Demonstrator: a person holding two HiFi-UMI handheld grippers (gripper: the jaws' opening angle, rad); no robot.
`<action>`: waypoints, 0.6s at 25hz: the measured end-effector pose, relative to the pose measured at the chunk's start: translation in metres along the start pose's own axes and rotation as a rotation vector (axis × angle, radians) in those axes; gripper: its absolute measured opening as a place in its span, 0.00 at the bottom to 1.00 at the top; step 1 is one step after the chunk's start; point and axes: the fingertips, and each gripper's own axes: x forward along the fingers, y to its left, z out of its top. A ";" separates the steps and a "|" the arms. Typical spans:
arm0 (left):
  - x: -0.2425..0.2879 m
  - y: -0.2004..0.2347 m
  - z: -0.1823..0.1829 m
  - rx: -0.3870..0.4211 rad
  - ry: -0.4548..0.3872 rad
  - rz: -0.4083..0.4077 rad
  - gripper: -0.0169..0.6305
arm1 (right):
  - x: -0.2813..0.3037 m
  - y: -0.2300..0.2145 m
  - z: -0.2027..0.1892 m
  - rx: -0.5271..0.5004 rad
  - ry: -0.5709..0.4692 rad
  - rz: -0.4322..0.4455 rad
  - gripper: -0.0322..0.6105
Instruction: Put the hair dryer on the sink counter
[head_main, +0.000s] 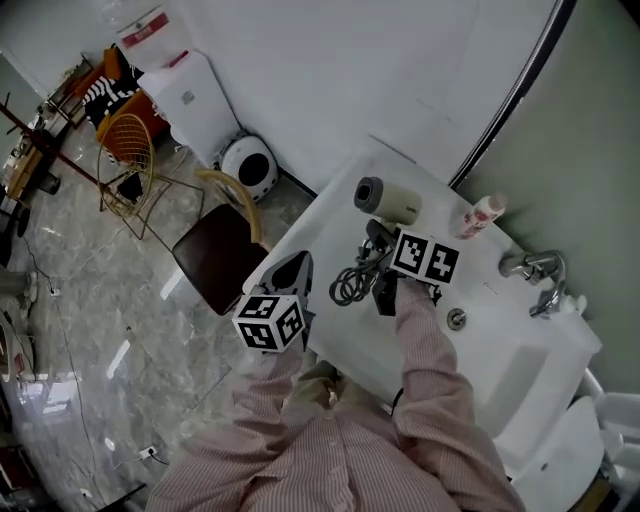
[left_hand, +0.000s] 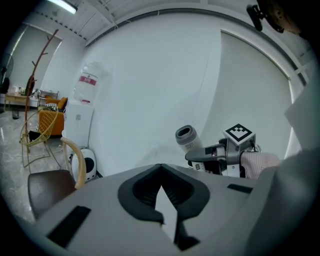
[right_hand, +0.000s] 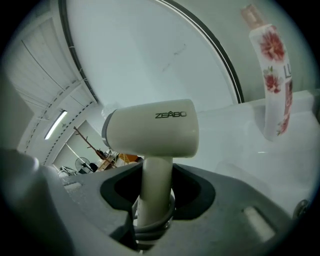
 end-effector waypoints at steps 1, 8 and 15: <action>0.007 0.003 -0.002 -0.011 0.010 -0.003 0.02 | 0.008 -0.005 0.000 0.008 0.013 -0.013 0.30; 0.044 0.021 -0.019 -0.044 0.079 -0.005 0.02 | 0.049 -0.033 -0.001 0.044 0.071 -0.074 0.30; 0.063 0.032 -0.035 -0.061 0.130 -0.016 0.02 | 0.080 -0.050 -0.007 0.041 0.131 -0.143 0.30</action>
